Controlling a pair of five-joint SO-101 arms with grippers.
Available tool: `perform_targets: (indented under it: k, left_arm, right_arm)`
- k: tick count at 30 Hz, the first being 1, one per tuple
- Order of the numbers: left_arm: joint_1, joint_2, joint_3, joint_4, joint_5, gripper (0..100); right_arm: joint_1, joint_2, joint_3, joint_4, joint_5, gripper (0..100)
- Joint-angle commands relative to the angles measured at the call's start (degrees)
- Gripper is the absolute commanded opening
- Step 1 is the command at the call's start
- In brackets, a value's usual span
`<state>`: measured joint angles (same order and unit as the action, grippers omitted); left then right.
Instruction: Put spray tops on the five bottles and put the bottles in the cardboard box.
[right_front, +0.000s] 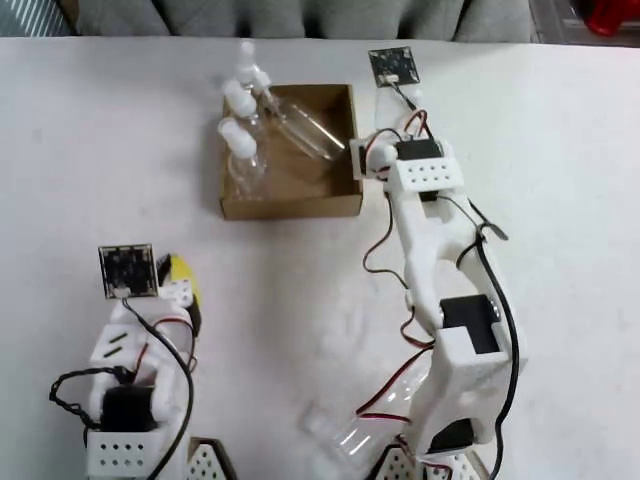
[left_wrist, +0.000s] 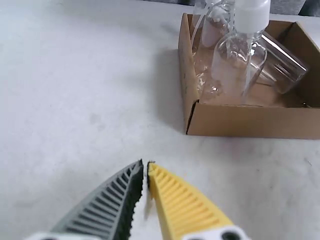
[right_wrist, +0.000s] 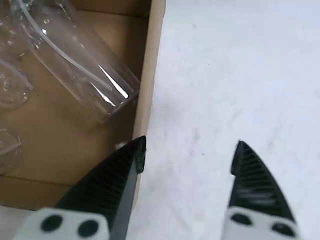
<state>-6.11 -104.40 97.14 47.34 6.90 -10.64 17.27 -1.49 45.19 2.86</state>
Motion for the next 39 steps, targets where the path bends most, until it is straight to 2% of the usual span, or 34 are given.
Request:
perform_targets:
  k: [1, 20, 27, 31, 35, 39]
  left_arm:
    - [-0.7, -0.4, -0.2, -2.3, -0.6, 2]
    - [-0.8, -0.4, -0.2, -2.3, -0.6, 2]
    - [-0.8, -0.4, -0.2, -2.2, -0.6, 2]
    - [-0.8, -0.4, -0.2, -2.2, -0.6, 2]
    - [-0.8, -0.4, -0.2, -2.2, -0.6, 2]
    - [-0.8, -0.4, -0.2, -2.2, -0.6, 2]
  right_arm:
    - [-0.2, -3.6, -1.1, -0.5, -0.1, 17.0]
    - [-4.1, -3.6, 0.3, 0.8, 0.0, 16.4]
    - [-3.6, -3.6, 0.6, 1.2, 0.0, 2.7]
    - [-3.7, -3.5, 0.9, 1.2, 0.3, 2.2]
    - [-3.6, -3.5, 1.6, 1.6, 5.0, 2.2]
    - [-3.5, -3.5, 3.3, 1.6, 6.1, 2.2]
